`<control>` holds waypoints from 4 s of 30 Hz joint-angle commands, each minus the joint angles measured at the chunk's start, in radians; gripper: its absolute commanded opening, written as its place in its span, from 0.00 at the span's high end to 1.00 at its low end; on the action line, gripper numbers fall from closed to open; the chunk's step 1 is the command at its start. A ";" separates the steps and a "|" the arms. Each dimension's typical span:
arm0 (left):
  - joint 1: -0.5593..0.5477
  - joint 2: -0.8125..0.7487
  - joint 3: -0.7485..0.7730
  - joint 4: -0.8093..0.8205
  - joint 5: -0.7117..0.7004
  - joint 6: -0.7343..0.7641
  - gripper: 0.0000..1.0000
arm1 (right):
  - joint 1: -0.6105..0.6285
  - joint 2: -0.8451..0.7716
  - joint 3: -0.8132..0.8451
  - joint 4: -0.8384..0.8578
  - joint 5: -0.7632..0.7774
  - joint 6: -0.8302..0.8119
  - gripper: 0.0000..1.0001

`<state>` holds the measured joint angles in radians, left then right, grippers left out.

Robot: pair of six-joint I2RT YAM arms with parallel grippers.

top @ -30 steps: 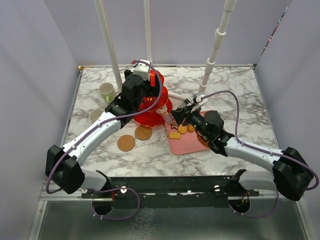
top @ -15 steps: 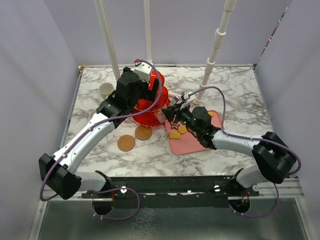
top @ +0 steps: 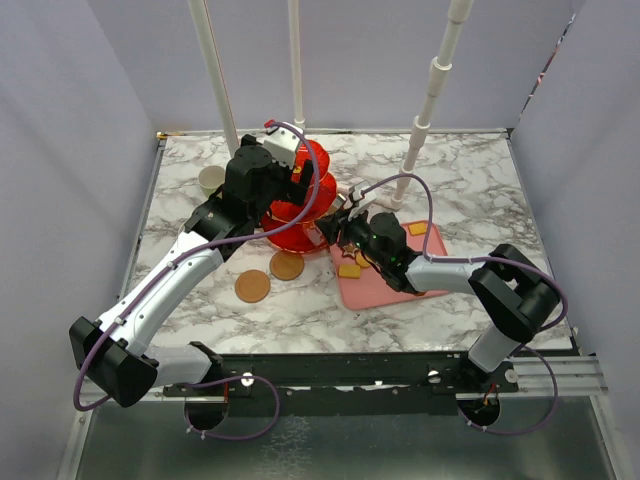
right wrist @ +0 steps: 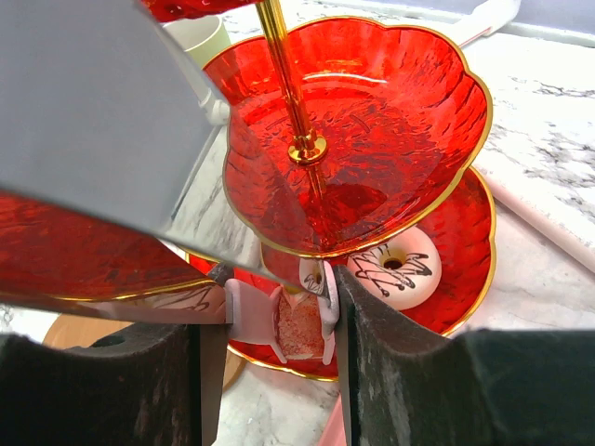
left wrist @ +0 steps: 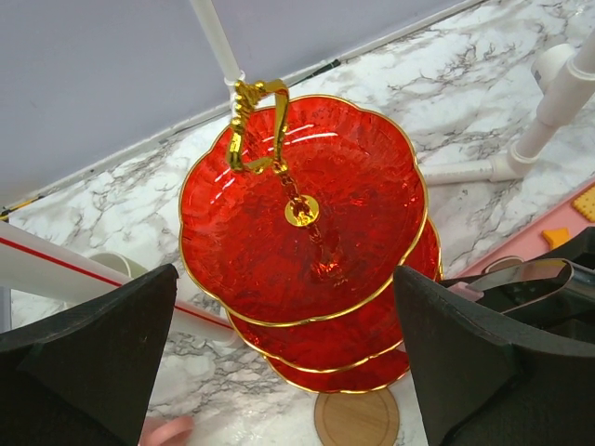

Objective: Serve the afternoon tea
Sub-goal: Place the desert on the desert table, then adjust the desert table at the center of the board.

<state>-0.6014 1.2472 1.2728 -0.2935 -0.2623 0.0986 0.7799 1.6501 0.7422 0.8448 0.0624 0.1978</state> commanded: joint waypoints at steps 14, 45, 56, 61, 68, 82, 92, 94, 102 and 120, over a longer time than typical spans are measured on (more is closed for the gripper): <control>0.005 0.004 -0.010 -0.052 -0.012 0.041 0.01 | 0.006 0.015 0.021 0.070 -0.006 -0.020 0.38; 0.170 0.340 0.387 -0.134 0.427 0.070 0.07 | 0.006 -0.644 -0.253 -0.272 0.098 0.036 0.42; 0.170 0.426 0.483 -0.138 0.359 -0.022 0.60 | 0.004 -0.753 -0.291 -0.341 0.207 0.017 0.46; 0.168 0.441 0.498 -0.138 0.317 -0.039 0.68 | 0.003 -0.755 -0.279 -0.380 0.260 -0.005 0.46; 0.130 0.435 0.517 -0.112 0.132 -0.063 0.87 | -0.004 -0.717 -0.255 -0.385 0.311 -0.027 0.46; 0.064 0.418 0.511 -0.078 -0.030 -0.121 0.70 | -0.044 -0.574 -0.221 -0.347 0.326 -0.034 0.46; 0.065 0.387 0.561 -0.226 0.075 -0.156 0.01 | -0.072 -0.604 -0.236 -0.455 0.396 -0.005 0.47; 0.065 0.380 0.574 -0.271 0.128 -0.137 0.01 | -0.077 -0.628 -0.238 -0.512 0.421 0.007 0.46; 0.076 0.392 0.709 -0.553 0.253 -0.033 0.01 | -0.109 -0.724 -0.268 -0.659 0.479 0.051 0.46; 0.232 0.406 0.814 -0.754 0.281 0.022 0.01 | -0.257 -0.455 -0.206 -0.417 0.378 0.051 0.43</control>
<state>-0.3862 1.6947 2.1281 -1.0428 0.0116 0.1200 0.5446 1.1458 0.4889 0.3141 0.4927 0.2539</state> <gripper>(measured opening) 0.990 0.575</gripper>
